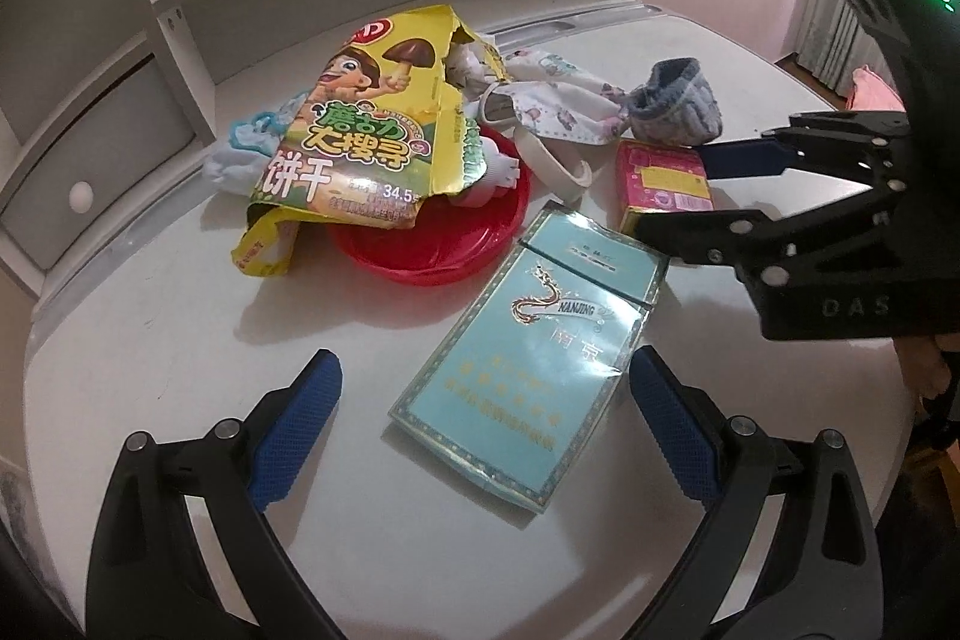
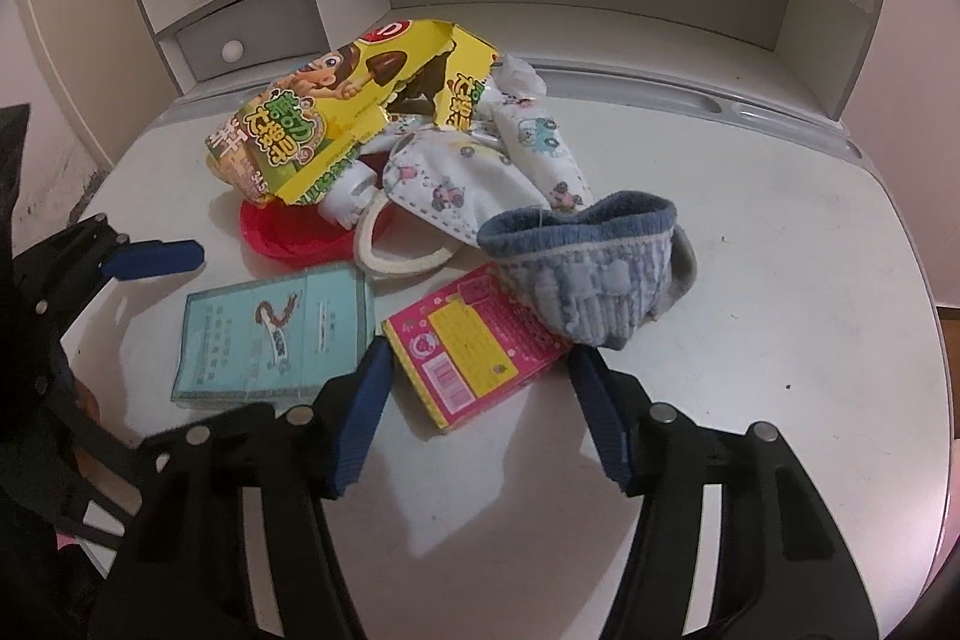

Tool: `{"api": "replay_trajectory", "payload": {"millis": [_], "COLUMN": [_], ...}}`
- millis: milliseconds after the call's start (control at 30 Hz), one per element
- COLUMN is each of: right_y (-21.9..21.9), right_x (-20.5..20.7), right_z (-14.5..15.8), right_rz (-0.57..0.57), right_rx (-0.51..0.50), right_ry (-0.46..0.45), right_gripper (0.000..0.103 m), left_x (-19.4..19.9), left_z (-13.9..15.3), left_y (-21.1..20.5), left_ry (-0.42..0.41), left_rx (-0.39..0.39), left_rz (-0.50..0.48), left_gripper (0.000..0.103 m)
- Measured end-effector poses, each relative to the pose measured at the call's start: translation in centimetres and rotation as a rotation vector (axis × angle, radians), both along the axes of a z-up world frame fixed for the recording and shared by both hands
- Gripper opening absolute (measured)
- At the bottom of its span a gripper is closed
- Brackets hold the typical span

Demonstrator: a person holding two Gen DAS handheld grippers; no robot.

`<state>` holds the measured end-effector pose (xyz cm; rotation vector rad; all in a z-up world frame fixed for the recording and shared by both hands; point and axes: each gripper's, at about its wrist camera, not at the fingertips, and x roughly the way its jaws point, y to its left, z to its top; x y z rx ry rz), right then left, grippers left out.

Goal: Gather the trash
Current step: 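Grasp the light-blue cigarette pack with the left tool while the right tool grasps the pink box, then carry both boxes over the bin and open both tools to drop them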

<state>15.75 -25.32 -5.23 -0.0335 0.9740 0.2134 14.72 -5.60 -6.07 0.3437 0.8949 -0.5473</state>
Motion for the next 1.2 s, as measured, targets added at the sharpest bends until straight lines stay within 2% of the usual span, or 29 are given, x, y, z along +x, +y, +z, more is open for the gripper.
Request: {"api": "replay_trajectory", "payload": {"millis": [300,333,367,400,500,700,800,967,1100,1200], "right_y": [-2.2,-2.5,-2.8,-3.4,-4.9,-10.3,-14.6,-22.4,-29.9,-34.7], "right_x": [-2.7,-3.2,-3.6,-4.4,-6.5,-12.7,-16.2,-22.0,-27.9,-31.9], "right_z": [0.8,0.9,0.9,1.0,1.4,2.4,2.8,2.5,0.9,-1.1], "right_rz": [-0.010,-0.011,-0.013,-0.021,-0.044,-0.154,-0.261,-0.473,-0.683,-0.820], "right_rx": [0.023,0.026,0.028,0.029,0.034,0.044,0.072,0.084,0.093,0.108], "right_ry": [-0.011,-0.009,-0.009,-0.009,-0.015,-0.045,-0.063,-0.087,-0.083,-0.056], "right_gripper": [0.056,0.056,0.056,0.056,0.056,0.056,0.056,0.056,0.056,0.056], "left_x": [1.2,1.1,1.0,0.6,-0.5,-4.6,-7.1,-11.3,-15.0,-18.5], "left_z": [-0.3,-0.3,-0.1,0.2,0.6,2.8,4.1,5.1,4.8,3.3], "left_y": [-0.6,-0.6,-0.7,-0.8,-1.2,-3.3,-6.6,-15.5,-23.3,-30.1], "left_ry": [0.024,0.021,0.012,0.009,0.025,0.000,-0.017,-0.007,0.035,0.083], "left_rx": [-0.019,-0.022,-0.025,-0.022,-0.017,-0.047,-0.069,-0.124,-0.170,-0.199], "left_rz": [-0.006,-0.009,-0.018,-0.024,-0.020,-0.040,-0.100,-0.264,-0.424,-0.552], "left_gripper": [0.092,0.089,0.075,0.066,0.059,0.057,0.057,0.057,0.057,0.057]}}
